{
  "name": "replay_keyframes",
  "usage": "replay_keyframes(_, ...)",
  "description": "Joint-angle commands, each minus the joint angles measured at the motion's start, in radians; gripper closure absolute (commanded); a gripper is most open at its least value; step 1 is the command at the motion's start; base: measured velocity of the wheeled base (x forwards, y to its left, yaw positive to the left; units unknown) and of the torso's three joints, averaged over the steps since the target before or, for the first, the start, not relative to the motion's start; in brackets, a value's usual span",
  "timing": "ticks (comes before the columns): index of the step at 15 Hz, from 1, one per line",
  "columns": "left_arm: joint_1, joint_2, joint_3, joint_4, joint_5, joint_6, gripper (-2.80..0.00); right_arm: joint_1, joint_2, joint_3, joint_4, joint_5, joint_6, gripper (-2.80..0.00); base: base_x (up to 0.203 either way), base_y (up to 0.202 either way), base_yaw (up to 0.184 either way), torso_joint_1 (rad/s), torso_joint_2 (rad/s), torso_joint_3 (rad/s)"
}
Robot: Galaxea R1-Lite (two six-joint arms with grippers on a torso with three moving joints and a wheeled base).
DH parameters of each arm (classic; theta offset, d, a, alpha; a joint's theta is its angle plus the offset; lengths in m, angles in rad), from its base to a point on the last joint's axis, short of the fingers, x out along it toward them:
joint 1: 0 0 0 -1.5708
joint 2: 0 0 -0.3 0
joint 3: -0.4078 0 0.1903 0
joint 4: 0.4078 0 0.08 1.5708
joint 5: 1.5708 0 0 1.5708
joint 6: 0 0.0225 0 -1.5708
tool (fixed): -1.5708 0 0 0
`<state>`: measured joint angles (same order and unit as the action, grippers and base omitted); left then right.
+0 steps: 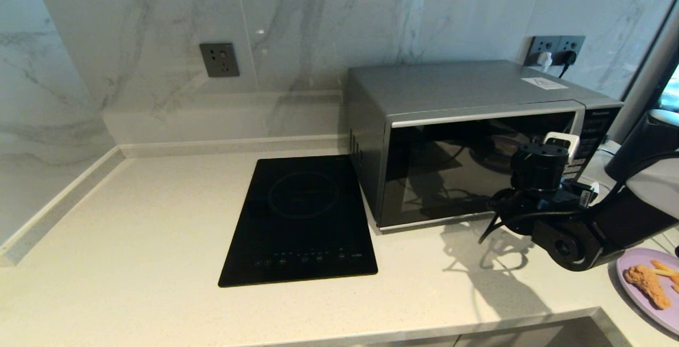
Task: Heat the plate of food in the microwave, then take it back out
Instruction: Open the microwave oven
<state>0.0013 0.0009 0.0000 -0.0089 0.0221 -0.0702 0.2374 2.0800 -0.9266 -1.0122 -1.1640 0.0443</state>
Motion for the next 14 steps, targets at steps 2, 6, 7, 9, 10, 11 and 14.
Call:
replay_keyframes(2,0.0,0.001,0.0,0.0,0.001,0.0,0.0,0.0,0.036,-0.055,-0.006,-0.006,-0.021,-2.8,0.0,0.0,0.0,0.0,0.0,0.0)
replay_keyframes(6,0.0,0.001,0.0,0.0,0.001,0.0,0.0,-0.002,0.062,-0.116,-0.006,-0.005,-0.053,-2.8,0.0,0.0,0.0,0.0,0.0,0.0)
replay_keyframes(7,0.0,0.001,0.0,0.0,0.001,0.0,0.0,-0.003,0.067,-0.131,-0.006,-0.005,-0.061,-2.8,0.0,0.0,0.0,0.0,0.0,0.0)
replay_keyframes(9,0.0,0.001,0.0,0.0,0.001,-0.002,0.0,-0.006,0.075,-0.152,-0.006,-0.005,-0.076,-2.8,0.0,0.0,0.0,0.0,0.0,0.0)
replay_keyframes(10,0.0,0.001,0.0,0.0,0.001,-0.001,0.0,-0.014,0.078,-0.158,-0.006,-0.005,-0.081,-2.8,0.0,0.0,0.0,0.0,0.0,0.0)
replay_keyframes(11,0.0,0.001,0.0,0.0,0.001,-0.002,0.0,-0.019,0.081,-0.162,-0.006,-0.005,-0.085,-2.8,0.0,0.0,0.0,0.0,0.0,0.0)
replay_keyframes(14,0.0,0.001,0.0,0.0,0.001,0.0,0.0,-0.042,0.081,-0.175,-0.006,-0.002,-0.09,-2.8,0.0,0.0,0.0,0.0,0.0,0.0)
